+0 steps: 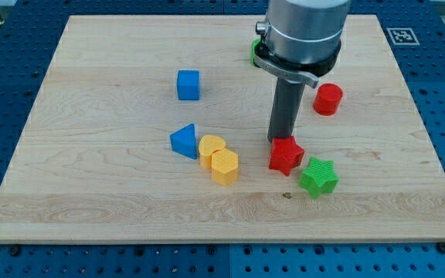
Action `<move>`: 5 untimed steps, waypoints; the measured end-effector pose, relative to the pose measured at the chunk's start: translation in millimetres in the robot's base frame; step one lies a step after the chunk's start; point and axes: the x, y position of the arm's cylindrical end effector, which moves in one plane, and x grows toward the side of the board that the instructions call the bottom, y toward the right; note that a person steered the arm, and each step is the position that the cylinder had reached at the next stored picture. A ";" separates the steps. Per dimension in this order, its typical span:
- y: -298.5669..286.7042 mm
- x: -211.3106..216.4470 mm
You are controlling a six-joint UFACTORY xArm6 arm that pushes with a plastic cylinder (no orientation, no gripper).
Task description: Move your arm towards the stars
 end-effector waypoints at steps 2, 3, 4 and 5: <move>48.0 2.3; 82.6 2.3; 105.8 2.7; 109.6 12.8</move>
